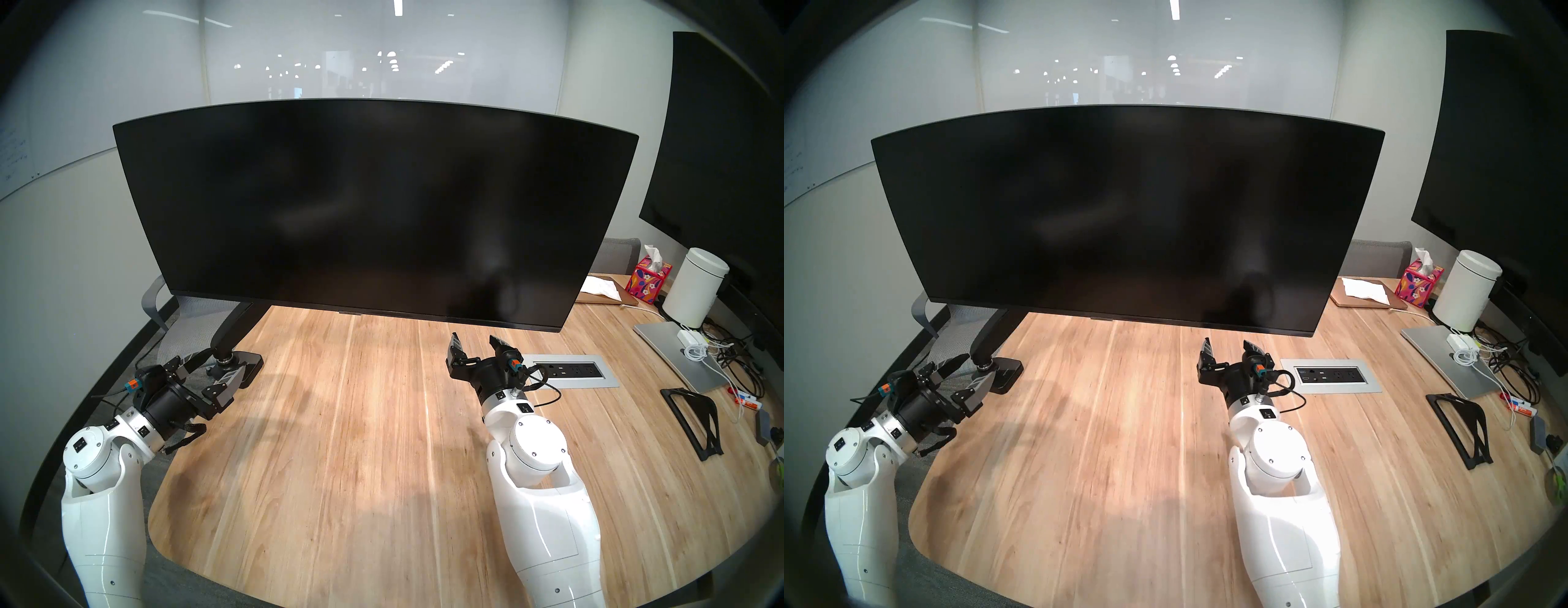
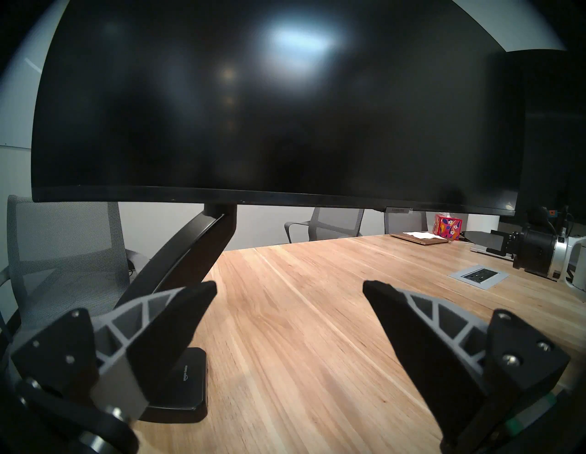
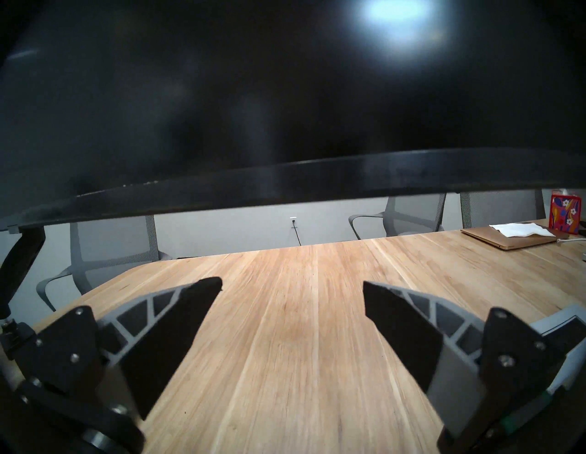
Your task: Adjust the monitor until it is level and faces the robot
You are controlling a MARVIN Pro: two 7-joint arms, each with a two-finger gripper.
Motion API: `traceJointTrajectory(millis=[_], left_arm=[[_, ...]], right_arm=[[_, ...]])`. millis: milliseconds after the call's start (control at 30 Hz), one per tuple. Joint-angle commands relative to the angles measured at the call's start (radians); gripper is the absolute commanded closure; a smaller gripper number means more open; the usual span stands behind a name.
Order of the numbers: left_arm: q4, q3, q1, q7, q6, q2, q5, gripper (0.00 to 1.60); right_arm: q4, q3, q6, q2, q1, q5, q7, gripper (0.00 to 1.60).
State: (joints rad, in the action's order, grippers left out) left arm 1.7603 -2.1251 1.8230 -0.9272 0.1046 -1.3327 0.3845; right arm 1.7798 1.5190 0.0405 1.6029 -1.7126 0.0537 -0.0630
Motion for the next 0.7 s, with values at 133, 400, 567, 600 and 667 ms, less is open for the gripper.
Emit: traceJointTrajectory(millis=[133,400,567,600,667], left_arm=[[0.014,0.0,0.0,0.001,-0.001,-0.002,0.001,0.0],[0.014,0.0,0.0,0.0,-0.001,-0.002,0.001,0.0],[0.014,0.0,0.0,0.0,-0.001,-0.002,0.001,0.0],[0.014,0.0,0.0,0.0,-0.001,-0.002,0.001,0.0],[0.014,0.0,0.0,0.0,-0.001,-0.002,0.001,0.0]], right_arm=[[0.166,-0.011,-0.014,-0.025,-0.148,0.013,-0.044,0.0],[0.268,-0.005,-0.024,-0.054,-0.247,0.021,-0.076,0.0],[0.328,0.021,-0.002,-0.071,-0.321,0.04,-0.086,0.0],[0.329,0.024,-0.003,-0.075,-0.323,0.044,-0.087,0.0],[0.355,0.036,0.004,-0.081,-0.352,0.053,-0.093,0.0]])
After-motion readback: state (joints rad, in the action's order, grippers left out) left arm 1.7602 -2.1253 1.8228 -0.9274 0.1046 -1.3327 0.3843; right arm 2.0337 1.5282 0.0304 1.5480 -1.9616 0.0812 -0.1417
